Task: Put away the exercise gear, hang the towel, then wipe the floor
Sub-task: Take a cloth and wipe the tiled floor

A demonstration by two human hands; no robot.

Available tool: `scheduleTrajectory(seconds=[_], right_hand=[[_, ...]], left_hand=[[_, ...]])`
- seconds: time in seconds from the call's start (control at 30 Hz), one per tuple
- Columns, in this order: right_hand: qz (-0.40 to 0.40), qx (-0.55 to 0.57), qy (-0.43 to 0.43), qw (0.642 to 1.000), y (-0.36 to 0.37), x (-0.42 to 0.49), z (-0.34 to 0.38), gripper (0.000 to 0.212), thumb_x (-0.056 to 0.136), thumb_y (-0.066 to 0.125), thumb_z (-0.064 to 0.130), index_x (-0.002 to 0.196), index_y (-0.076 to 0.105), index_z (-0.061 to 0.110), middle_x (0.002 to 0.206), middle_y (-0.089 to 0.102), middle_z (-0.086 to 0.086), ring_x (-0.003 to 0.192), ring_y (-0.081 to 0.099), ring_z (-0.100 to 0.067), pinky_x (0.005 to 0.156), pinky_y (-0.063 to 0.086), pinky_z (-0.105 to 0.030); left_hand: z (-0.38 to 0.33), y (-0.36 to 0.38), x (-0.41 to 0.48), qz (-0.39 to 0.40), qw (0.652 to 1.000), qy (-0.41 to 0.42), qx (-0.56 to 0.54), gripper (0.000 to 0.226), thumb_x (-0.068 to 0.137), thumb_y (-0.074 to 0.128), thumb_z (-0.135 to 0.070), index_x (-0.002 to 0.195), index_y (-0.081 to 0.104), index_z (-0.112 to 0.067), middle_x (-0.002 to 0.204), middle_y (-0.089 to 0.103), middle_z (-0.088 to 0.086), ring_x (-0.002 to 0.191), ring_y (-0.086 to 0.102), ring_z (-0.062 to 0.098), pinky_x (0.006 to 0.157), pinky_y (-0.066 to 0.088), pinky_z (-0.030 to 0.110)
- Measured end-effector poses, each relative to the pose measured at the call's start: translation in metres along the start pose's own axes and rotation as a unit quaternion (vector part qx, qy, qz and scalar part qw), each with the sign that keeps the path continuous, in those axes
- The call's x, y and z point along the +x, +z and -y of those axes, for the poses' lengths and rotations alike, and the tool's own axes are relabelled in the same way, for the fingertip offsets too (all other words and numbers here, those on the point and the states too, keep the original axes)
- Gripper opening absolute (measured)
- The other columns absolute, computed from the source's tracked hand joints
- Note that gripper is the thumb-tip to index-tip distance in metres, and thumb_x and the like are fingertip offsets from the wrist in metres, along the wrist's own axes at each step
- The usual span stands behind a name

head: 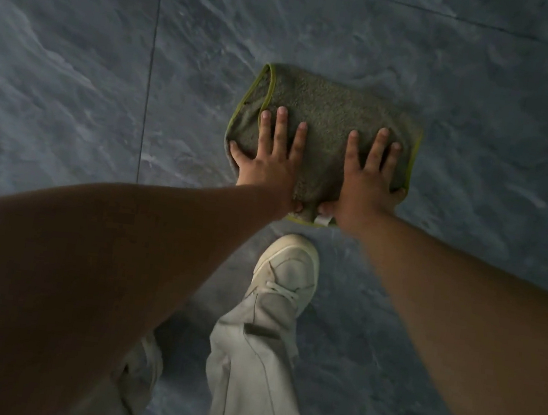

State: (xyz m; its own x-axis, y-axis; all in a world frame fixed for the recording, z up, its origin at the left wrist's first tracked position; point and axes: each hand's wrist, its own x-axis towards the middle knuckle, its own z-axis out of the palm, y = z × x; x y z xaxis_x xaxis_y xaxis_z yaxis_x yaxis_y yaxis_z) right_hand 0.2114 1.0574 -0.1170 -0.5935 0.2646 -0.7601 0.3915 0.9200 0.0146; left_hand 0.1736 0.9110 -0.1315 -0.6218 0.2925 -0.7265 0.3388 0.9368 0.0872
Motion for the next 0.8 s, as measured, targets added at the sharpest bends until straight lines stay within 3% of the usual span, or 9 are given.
scheduleTrajectory(seconds=[0.23,0.4,0.6,0.8], right_hand=[[-0.005,0.038,0.031,0.999,0.036,-0.03,0.003,0.135,0.067,0.085,0.051,0.152,-0.02,0.035,0.157,-0.036,-0.006,0.147,-0.024,-0.033,0.102,0.027,-0.076],[0.006,0.065,0.042,0.997,0.046,-0.041,0.017,0.134,0.07,0.084,0.047,0.151,-0.021,0.035,0.156,-0.038,-0.007,0.147,-0.023,-0.035,0.108,0.026,-0.071],[0.008,0.061,0.059,0.996,0.078,-0.064,0.049,0.137,0.066,0.086,0.049,0.151,-0.02,0.037,0.156,-0.038,-0.005,0.147,-0.024,-0.033,0.102,0.03,-0.075],[0.003,0.055,0.061,0.997,0.085,-0.067,0.056,0.138,0.066,0.086,0.05,0.151,-0.022,0.036,0.156,-0.038,-0.007,0.147,-0.024,-0.035,0.109,0.024,-0.071]], left_hand=[[0.01,0.021,-0.02,-0.005,0.999,0.036,0.037,0.137,0.07,0.076,-0.067,0.153,-0.026,-0.027,0.159,-0.035,0.009,0.148,-0.027,0.033,0.105,0.015,0.081],[0.027,0.033,-0.03,-0.001,0.999,0.039,0.036,0.133,0.075,0.08,-0.052,0.152,-0.027,-0.031,0.158,-0.038,0.004,0.147,-0.029,0.03,0.106,0.013,0.08],[0.059,0.058,-0.057,-0.008,0.997,0.053,0.047,0.132,0.075,0.074,-0.064,0.153,-0.027,-0.029,0.159,-0.036,0.005,0.148,-0.028,0.031,0.105,0.014,0.081],[0.069,0.071,-0.062,-0.023,0.998,0.054,0.036,0.133,0.075,0.076,-0.062,0.152,-0.027,-0.029,0.159,-0.036,0.006,0.148,-0.028,0.032,0.103,0.014,0.083]])
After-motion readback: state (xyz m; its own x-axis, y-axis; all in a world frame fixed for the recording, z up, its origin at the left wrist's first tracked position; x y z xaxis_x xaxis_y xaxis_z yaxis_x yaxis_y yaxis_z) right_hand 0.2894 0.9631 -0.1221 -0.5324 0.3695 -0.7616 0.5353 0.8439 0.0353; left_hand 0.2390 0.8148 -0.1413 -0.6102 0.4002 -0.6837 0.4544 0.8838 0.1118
